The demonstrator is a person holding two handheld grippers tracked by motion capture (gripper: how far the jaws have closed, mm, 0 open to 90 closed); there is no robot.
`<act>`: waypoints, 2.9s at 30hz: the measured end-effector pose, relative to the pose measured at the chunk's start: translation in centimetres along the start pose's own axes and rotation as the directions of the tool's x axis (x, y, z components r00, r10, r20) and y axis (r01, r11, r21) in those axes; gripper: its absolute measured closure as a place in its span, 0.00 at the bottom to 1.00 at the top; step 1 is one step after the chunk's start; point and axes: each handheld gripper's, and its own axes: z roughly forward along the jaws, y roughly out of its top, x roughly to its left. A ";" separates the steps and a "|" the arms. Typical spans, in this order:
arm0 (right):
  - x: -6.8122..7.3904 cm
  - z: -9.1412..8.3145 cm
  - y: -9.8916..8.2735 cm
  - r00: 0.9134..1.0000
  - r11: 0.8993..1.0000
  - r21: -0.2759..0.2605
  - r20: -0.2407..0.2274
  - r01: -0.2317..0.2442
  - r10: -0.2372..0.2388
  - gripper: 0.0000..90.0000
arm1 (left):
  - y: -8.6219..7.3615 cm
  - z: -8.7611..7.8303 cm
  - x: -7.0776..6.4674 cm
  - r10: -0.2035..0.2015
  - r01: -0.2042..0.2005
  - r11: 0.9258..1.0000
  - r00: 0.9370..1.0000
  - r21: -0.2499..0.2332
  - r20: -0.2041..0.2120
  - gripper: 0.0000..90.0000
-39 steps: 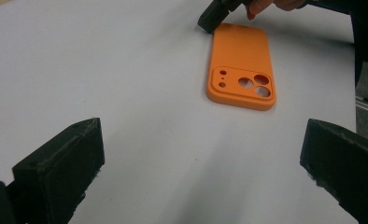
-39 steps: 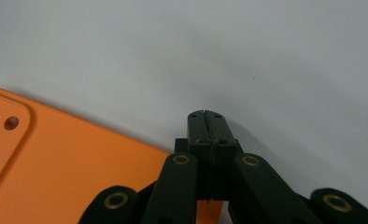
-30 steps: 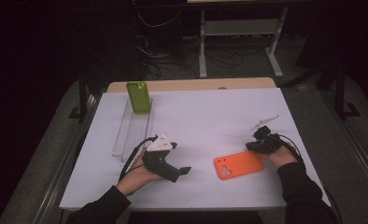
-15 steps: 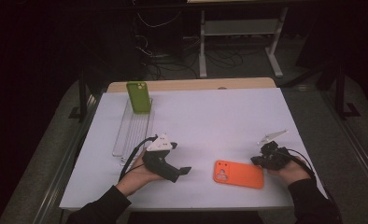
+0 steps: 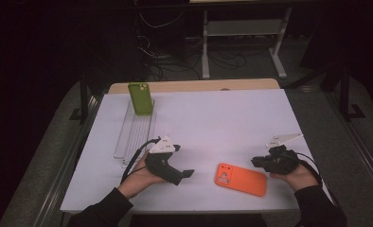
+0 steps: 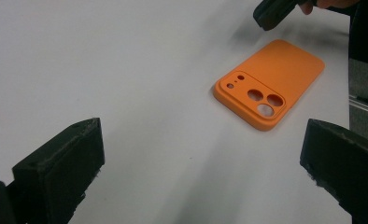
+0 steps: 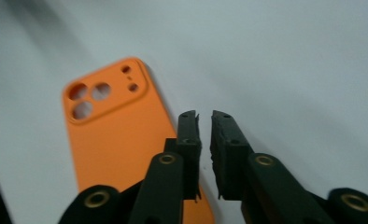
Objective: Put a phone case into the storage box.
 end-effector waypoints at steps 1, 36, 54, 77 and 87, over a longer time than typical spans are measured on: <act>0.0 -0.2 0.1 1.000 1.000 -0.016 -0.013 0.002 -0.003 0.82 | 0.0 0.0 0.0 0.001 -0.001 1.000 1.000 0.001 0.000 0.00; 2.6 -0.3 1.6 0.970 0.974 -0.005 -0.093 0.225 -0.225 0.01 | -0.2 0.1 -0.1 -0.005 0.005 1.000 0.999 0.003 0.038 0.00; 2.8 3.1 0.1 0.940 0.924 0.182 -0.128 0.335 -0.315 0.03 | -0.3 0.1 -0.1 -0.001 0.001 1.000 0.999 0.005 0.041 0.00; 3.2 4.0 -0.6 0.912 0.884 0.229 -0.146 0.408 -0.383 0.15 | -0.3 0.2 -0.1 -0.002 0.002 1.000 0.999 0.006 0.041 0.00; 3.2 3.9 -0.5 0.916 0.888 0.228 -0.153 0.398 -0.371 0.16 | -0.4 0.2 0.0 -0.001 0.000 1.000 0.999 0.014 0.054 0.00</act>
